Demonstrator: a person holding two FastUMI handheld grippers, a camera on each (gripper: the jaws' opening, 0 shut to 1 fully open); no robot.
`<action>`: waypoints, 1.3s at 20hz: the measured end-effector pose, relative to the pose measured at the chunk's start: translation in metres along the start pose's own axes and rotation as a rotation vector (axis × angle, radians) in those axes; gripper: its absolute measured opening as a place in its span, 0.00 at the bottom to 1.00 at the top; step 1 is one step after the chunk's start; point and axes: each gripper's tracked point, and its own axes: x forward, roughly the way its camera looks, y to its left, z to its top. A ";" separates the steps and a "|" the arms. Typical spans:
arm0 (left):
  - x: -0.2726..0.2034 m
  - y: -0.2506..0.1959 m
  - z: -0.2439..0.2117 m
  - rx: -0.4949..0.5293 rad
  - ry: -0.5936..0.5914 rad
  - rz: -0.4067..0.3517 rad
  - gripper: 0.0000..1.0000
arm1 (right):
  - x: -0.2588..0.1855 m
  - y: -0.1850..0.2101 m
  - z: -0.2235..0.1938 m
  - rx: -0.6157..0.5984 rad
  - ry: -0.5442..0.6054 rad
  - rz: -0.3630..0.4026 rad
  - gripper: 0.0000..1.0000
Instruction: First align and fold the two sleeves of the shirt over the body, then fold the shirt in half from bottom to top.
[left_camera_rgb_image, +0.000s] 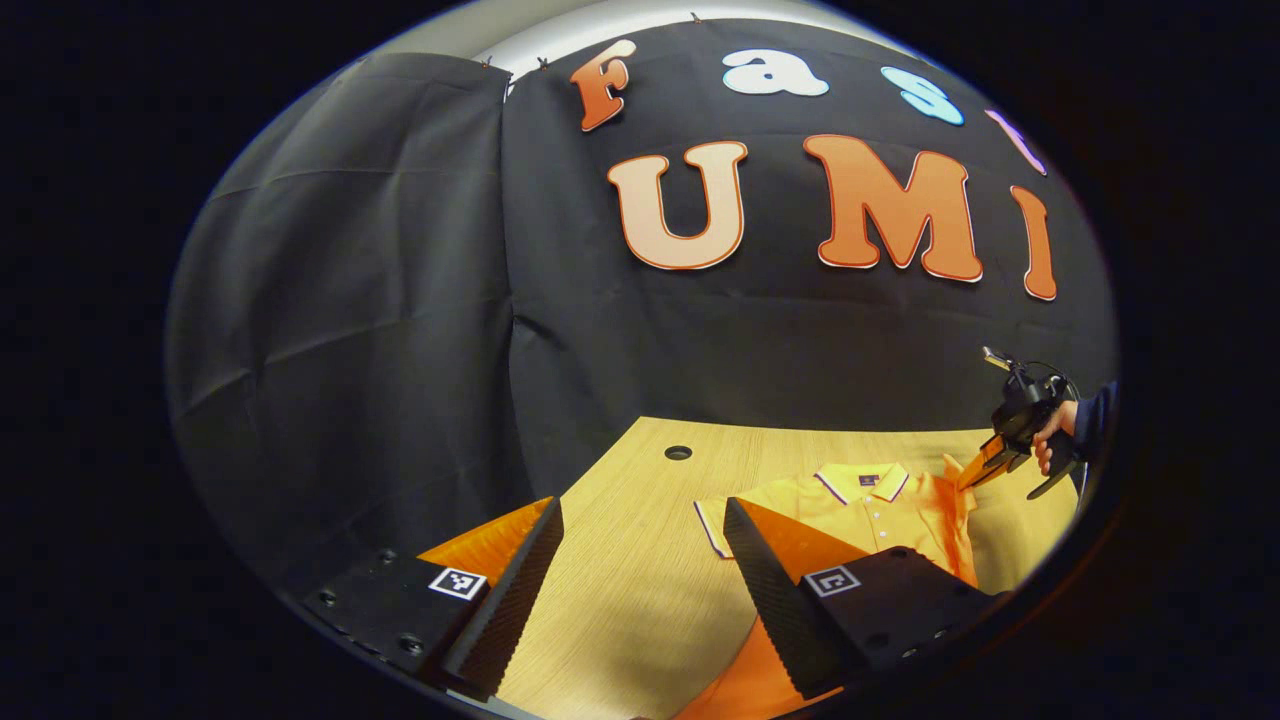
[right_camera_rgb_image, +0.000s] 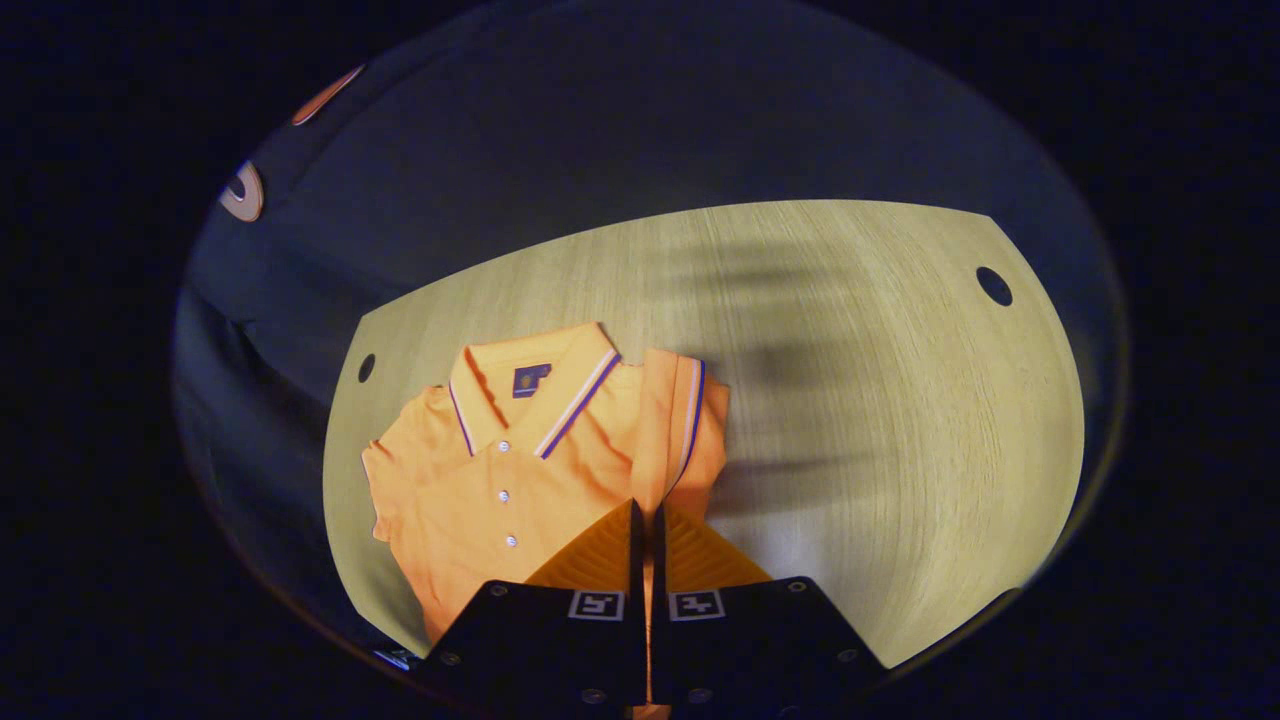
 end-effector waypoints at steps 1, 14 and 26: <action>0.002 0.000 -0.002 -0.005 0.005 -0.008 0.99 | -0.003 0.003 0.000 -0.010 -0.013 -0.004 0.11; 0.110 -0.042 -0.031 0.000 0.154 -0.277 0.99 | -0.073 0.033 0.009 -0.087 -0.239 -0.061 0.88; 0.231 -0.098 -0.116 -0.011 0.660 -0.358 0.99 | -0.187 0.000 -0.027 0.039 -0.481 -0.214 0.98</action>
